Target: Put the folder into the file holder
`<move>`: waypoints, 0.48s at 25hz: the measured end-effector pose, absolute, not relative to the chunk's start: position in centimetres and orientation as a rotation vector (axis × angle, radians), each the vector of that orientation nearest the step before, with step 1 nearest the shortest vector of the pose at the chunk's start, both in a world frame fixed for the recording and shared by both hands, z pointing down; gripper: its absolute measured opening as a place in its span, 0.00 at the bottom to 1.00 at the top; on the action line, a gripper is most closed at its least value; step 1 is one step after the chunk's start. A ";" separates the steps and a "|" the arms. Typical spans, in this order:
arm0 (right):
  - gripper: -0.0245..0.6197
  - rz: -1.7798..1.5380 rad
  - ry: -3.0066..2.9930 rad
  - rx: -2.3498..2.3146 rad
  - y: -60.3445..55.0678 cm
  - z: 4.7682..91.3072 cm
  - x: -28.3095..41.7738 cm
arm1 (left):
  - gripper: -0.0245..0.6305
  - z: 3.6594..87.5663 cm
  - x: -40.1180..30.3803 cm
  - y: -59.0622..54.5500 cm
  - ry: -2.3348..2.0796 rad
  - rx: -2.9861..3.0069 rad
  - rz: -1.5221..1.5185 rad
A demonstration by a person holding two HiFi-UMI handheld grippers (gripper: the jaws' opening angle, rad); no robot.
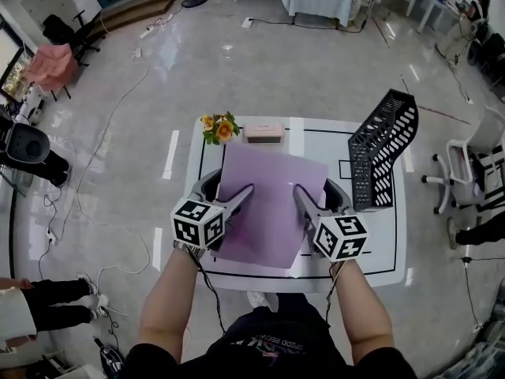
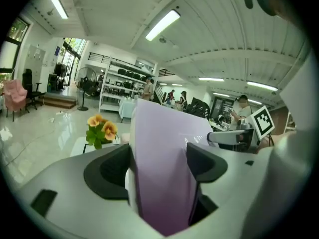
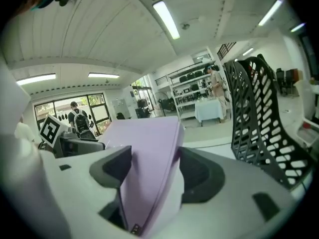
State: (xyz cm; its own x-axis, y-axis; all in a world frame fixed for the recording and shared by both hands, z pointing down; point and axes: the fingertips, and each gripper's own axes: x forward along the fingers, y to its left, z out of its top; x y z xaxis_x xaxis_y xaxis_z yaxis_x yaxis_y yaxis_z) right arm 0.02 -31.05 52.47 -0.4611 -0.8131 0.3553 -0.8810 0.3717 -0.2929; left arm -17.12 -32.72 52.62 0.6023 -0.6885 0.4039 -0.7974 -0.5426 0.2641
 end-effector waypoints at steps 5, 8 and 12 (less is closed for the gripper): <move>0.50 0.460 -2.548 1.577 -29.4 47.9 -0.7 | 0.59 48.9 -17.7 -31.0 -1.233 2.515 0.266; 0.50 0.386 -2.610 1.599 -27.9 45.3 -1.2 | 0.59 47.3 -18.3 -29.7 -1.253 2.557 0.233; 0.50 0.272 -2.662 1.580 -25.5 43.4 -2.1 | 0.59 46.6 -19.0 -27.7 -1.269 2.585 0.216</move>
